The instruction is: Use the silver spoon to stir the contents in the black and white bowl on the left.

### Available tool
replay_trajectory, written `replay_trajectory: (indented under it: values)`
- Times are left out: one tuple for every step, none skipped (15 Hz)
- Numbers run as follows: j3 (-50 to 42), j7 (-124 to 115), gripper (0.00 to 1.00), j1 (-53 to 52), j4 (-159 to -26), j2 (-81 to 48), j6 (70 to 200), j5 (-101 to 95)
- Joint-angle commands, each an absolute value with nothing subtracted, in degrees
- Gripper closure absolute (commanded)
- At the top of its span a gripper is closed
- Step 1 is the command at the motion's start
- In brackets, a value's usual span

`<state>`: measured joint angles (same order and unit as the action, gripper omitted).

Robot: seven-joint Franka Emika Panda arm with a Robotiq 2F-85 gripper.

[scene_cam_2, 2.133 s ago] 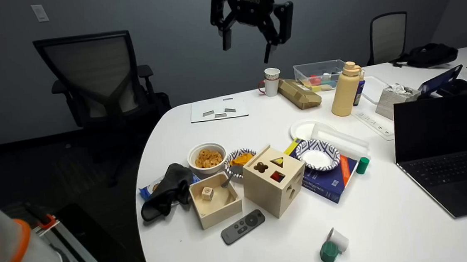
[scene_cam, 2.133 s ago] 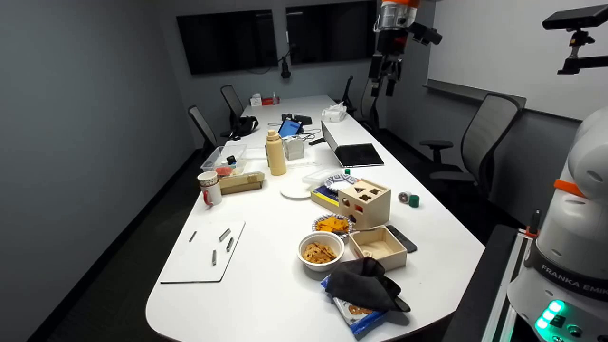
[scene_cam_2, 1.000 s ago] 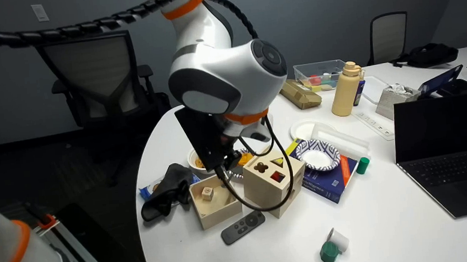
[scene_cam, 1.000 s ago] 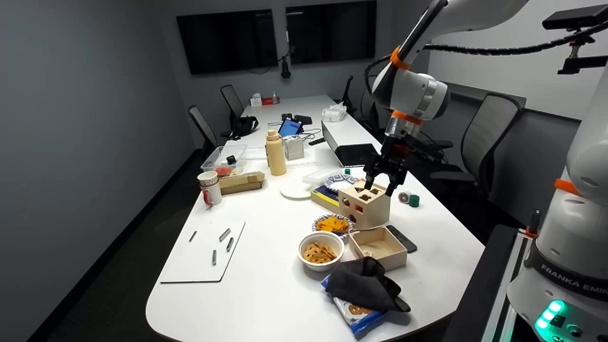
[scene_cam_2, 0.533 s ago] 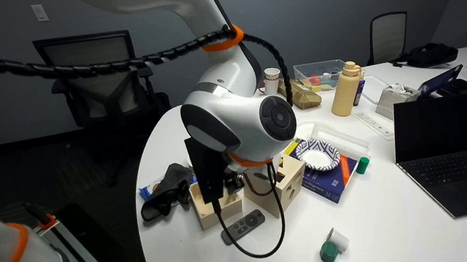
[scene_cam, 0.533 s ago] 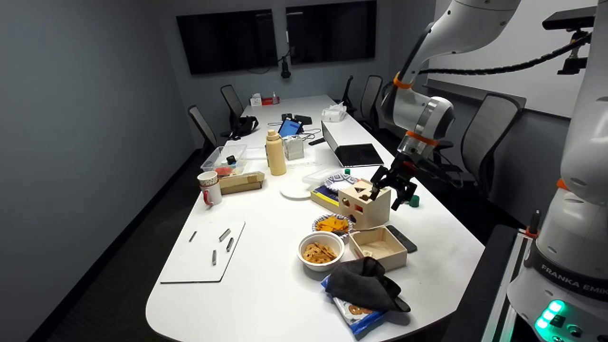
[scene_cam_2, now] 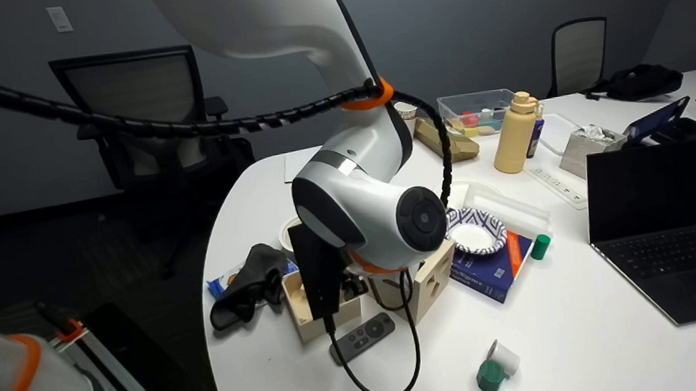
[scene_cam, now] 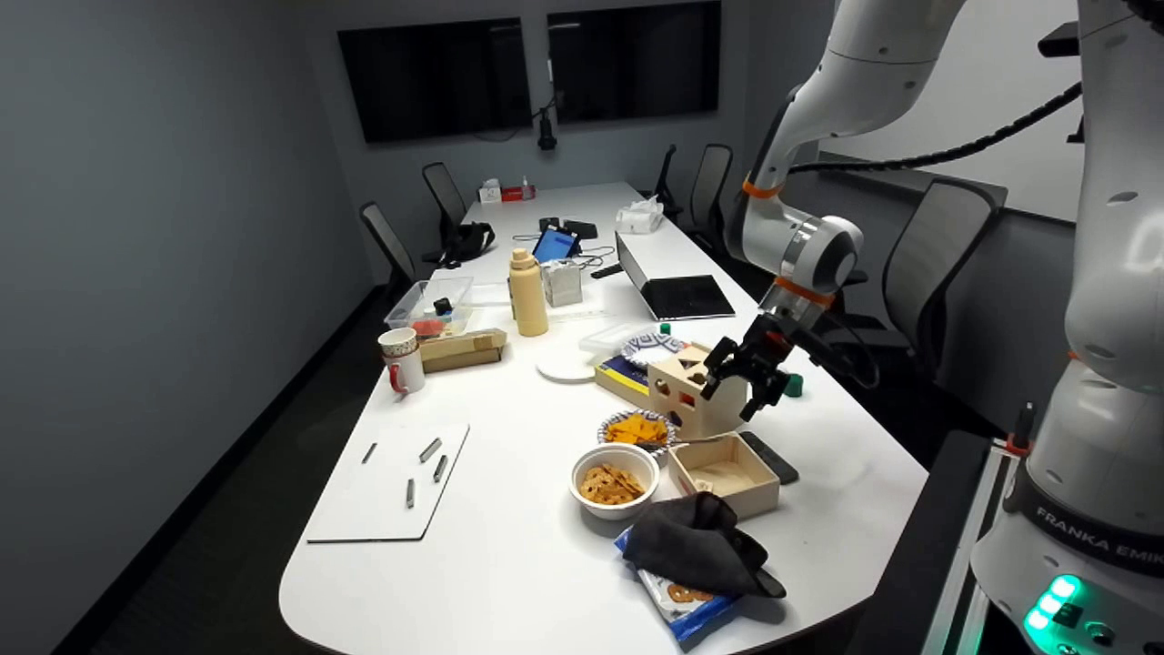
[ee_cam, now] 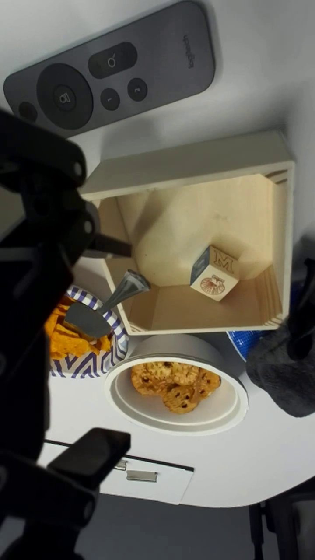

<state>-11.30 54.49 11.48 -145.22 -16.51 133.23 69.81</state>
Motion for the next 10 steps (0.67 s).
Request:
replay_trajectory:
  values:
    - [-10.28, 57.02, 0.00, 13.08, -141.60, -21.41, 130.37, 72.65]
    - [-10.16, 56.96, 0.00, 13.15, -141.10, -22.38, 129.87, 72.79]
    - [-10.08, 56.88, 0.00, 13.28, -140.54, -23.43, 129.37, 72.89]
    - [-10.01, 56.62, 0.00, 13.33, -140.10, -24.24, 128.77, 72.90]
    - [-9.89, 56.41, 0.00, 13.38, -139.60, -25.19, 128.30, 72.97]
    - [-9.77, 56.38, 0.00, 13.45, -139.06, -26.06, 127.82, 73.04]
    - [-9.64, 56.21, 0.00, 13.41, -138.67, -26.87, 127.60, 73.15]
    - [-9.51, 56.13, 0.00, 13.45, -138.27, -27.61, 127.06, 73.23]
    - [-9.39, 56.16, 0.00, 13.53, -137.68, -28.40, 126.73, 73.34]
    - [-9.34, 56.05, 0.00, 13.51, -137.43, -28.90, 126.42, 73.39]
